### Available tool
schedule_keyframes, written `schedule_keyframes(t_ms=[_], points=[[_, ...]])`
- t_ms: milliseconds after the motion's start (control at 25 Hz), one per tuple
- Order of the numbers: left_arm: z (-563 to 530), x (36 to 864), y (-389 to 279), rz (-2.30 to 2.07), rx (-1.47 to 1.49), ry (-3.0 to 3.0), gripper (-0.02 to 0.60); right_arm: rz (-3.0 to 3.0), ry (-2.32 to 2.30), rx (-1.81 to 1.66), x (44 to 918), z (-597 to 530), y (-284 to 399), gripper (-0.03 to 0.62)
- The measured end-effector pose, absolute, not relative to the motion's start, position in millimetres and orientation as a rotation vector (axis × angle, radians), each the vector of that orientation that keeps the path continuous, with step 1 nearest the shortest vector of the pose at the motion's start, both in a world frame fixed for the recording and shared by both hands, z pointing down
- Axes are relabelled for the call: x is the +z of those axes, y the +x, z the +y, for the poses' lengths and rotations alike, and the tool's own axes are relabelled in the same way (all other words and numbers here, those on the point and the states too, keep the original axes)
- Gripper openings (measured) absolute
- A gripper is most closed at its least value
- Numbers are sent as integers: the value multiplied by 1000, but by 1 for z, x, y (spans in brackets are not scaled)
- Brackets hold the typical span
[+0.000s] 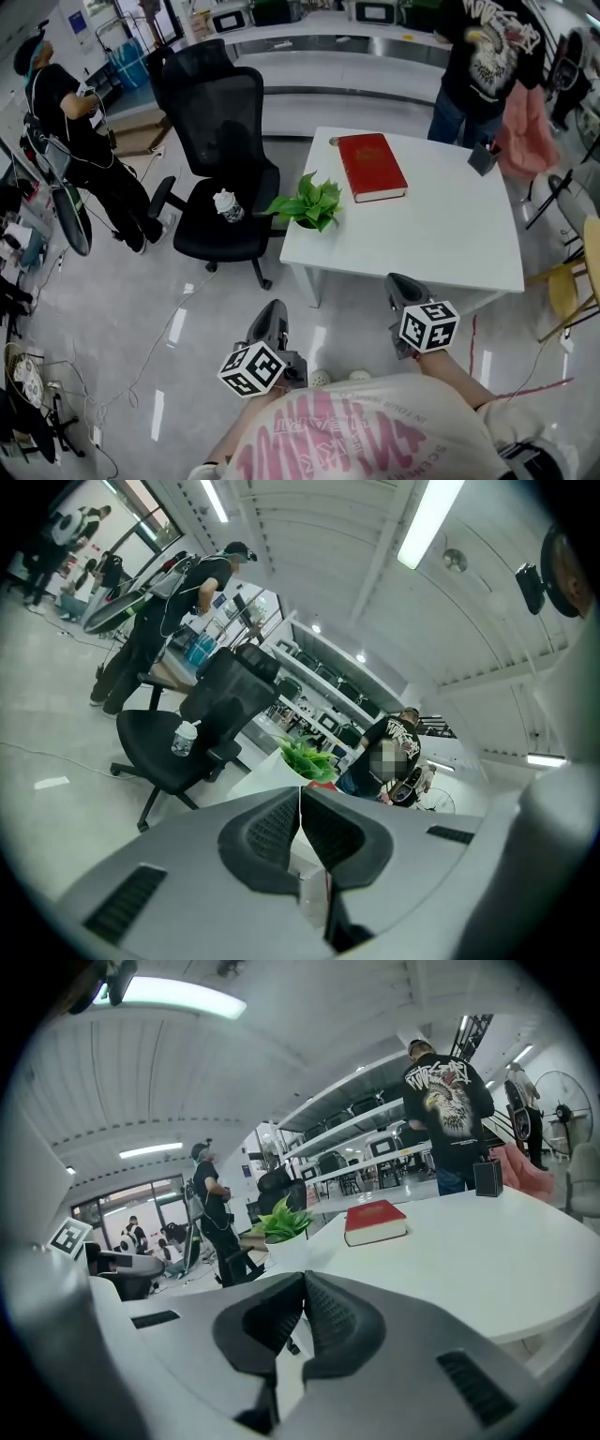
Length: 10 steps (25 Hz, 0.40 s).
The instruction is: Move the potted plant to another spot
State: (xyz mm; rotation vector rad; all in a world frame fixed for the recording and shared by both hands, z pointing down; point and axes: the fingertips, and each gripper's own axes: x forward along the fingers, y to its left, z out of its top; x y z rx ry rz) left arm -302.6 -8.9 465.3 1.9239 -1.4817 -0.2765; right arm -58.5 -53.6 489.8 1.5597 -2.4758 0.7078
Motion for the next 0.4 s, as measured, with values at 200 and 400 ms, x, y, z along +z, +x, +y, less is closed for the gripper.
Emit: schedule_keyframes(t_ms=[200,400], points=[[-11,459,-307,-1486,-287,1926,25,-2469,1581,703,485,-55,-57,11],[-10,464,-299,-1471,-282,1931,25,-2458,1597,711,491,-53,-48,11]])
